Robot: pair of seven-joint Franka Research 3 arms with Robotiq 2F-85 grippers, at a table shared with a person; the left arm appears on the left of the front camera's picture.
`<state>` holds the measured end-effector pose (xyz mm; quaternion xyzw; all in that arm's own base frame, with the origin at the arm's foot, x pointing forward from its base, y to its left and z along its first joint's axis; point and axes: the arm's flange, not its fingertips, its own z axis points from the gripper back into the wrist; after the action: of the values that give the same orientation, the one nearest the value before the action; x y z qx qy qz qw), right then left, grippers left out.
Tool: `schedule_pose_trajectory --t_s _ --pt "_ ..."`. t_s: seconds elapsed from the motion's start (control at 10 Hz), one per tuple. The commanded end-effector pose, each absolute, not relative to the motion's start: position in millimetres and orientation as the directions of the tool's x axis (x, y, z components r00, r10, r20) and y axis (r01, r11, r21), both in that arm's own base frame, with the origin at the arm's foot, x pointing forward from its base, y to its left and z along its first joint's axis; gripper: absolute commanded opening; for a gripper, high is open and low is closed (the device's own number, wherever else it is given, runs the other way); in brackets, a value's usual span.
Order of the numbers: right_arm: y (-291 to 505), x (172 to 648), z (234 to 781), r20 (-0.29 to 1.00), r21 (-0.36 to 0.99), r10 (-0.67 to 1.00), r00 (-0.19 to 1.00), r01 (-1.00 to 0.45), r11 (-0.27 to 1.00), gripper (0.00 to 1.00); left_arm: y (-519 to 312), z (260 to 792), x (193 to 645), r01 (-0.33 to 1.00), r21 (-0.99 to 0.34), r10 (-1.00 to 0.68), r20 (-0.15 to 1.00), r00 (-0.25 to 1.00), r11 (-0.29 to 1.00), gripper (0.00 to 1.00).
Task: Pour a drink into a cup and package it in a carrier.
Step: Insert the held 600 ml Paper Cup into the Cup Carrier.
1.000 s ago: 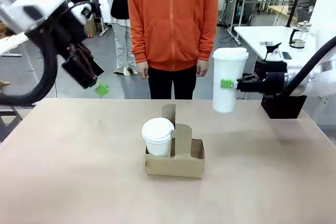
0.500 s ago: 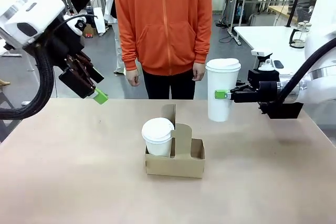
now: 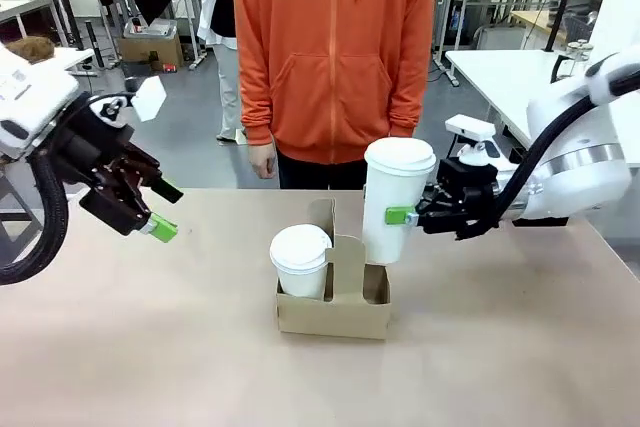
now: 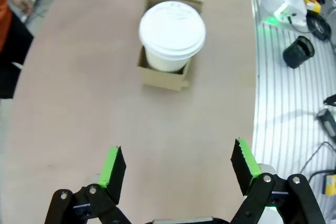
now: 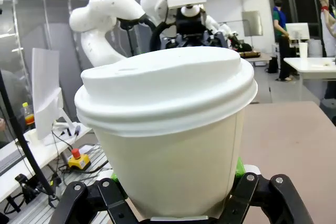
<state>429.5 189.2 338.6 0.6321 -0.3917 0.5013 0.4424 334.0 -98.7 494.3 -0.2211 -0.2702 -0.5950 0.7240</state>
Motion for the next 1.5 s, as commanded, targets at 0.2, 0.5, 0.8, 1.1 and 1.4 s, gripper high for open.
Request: schedule_pose_trajectory --t_s 0.2,0.5,0.8,1.1,1.4 --pt "203 434 309 0.979 0.150 -0.078 0.187 -0.928 -0.342 0.80 -66 433 324 0.976 0.051 -0.734 0.668 0.126 0.213 1.00" --pt "205 433 291 0.980 0.153 -0.063 0.187 -0.924 -0.351 0.80 -59 411 325 0.981 -0.010 -0.735 0.661 0.153 0.195 1.00" --pt "204 434 270 0.987 0.132 -0.032 0.157 -0.912 -0.389 0.80 -57 455 365 0.976 0.031 -0.760 0.633 0.146 0.214 1.00" --pt "209 432 249 0.989 0.131 -0.006 0.147 -0.895 -0.425 0.80 -57 455 365 0.976 0.031 -0.760 0.633 0.146 0.214 1.00" --pt "213 436 232 0.990 0.139 0.051 0.129 -0.883 -0.449 0.80 -57 455 365 0.976 0.031 -0.760 0.633 0.146 0.214 1.00"
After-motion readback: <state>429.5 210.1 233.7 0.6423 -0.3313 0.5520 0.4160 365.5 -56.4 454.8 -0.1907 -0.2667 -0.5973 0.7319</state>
